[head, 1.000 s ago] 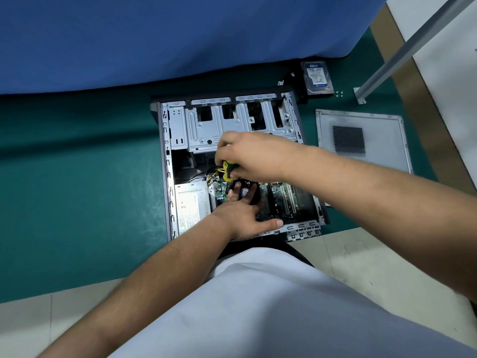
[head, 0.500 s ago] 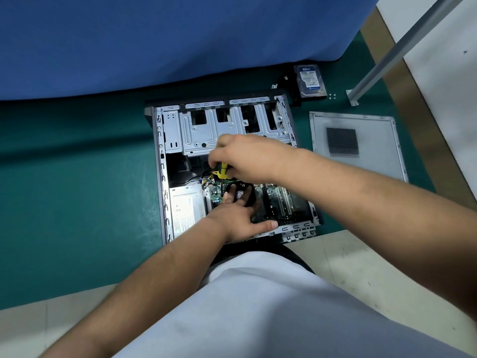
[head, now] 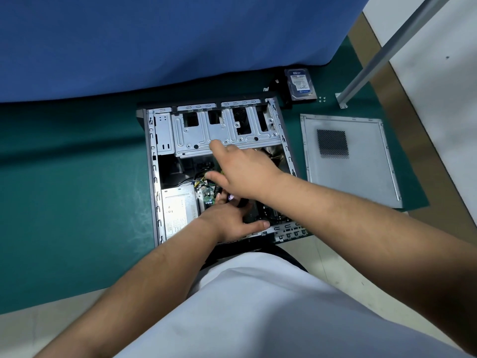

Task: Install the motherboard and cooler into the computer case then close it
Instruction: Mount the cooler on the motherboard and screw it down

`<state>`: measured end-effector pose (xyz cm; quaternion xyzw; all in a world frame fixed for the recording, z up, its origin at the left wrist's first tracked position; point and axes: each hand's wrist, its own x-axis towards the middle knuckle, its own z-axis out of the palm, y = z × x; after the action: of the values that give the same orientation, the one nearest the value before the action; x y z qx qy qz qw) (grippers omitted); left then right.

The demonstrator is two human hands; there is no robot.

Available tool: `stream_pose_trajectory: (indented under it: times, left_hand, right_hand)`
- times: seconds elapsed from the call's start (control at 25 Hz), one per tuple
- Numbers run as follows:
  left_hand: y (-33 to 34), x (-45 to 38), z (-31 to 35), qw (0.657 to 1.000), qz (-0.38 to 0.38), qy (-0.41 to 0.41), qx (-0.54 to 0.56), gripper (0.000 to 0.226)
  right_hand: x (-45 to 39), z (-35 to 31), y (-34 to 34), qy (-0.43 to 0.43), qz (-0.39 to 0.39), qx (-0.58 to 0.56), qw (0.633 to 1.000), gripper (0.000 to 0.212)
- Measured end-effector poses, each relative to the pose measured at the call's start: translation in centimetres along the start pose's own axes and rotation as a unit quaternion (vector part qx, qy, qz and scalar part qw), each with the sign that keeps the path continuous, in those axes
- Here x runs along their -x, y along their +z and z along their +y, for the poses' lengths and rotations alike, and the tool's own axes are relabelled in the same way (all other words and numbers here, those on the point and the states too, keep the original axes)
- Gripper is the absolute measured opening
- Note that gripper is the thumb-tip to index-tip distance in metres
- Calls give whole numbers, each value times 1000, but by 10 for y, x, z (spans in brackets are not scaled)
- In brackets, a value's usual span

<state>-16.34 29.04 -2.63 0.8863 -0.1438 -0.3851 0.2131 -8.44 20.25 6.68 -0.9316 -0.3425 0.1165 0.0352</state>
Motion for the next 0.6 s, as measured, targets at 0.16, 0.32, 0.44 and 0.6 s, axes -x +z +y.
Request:
stream_pose_trajectory:
  times: [0.16,0.32,0.44,0.6]
  left_hand:
    - [4,-3,-2,1000,12,8,4,103]
    - [0,-7,-3,1000,-2,-15,8,98]
    - [-6,-4,-4,999,24,-11,-23,76]
    - [-15,32,-27,973,191,46,-122,53]
  right_hand:
    - [3,-1,-3,-29,-30,-109,993,38]
    - [15,11,-12,-20,20,-131,991,38]
    - [28,32,-24,27,66,-182,981,33]
    - [46,48,-23,89,86,-223,967,28]
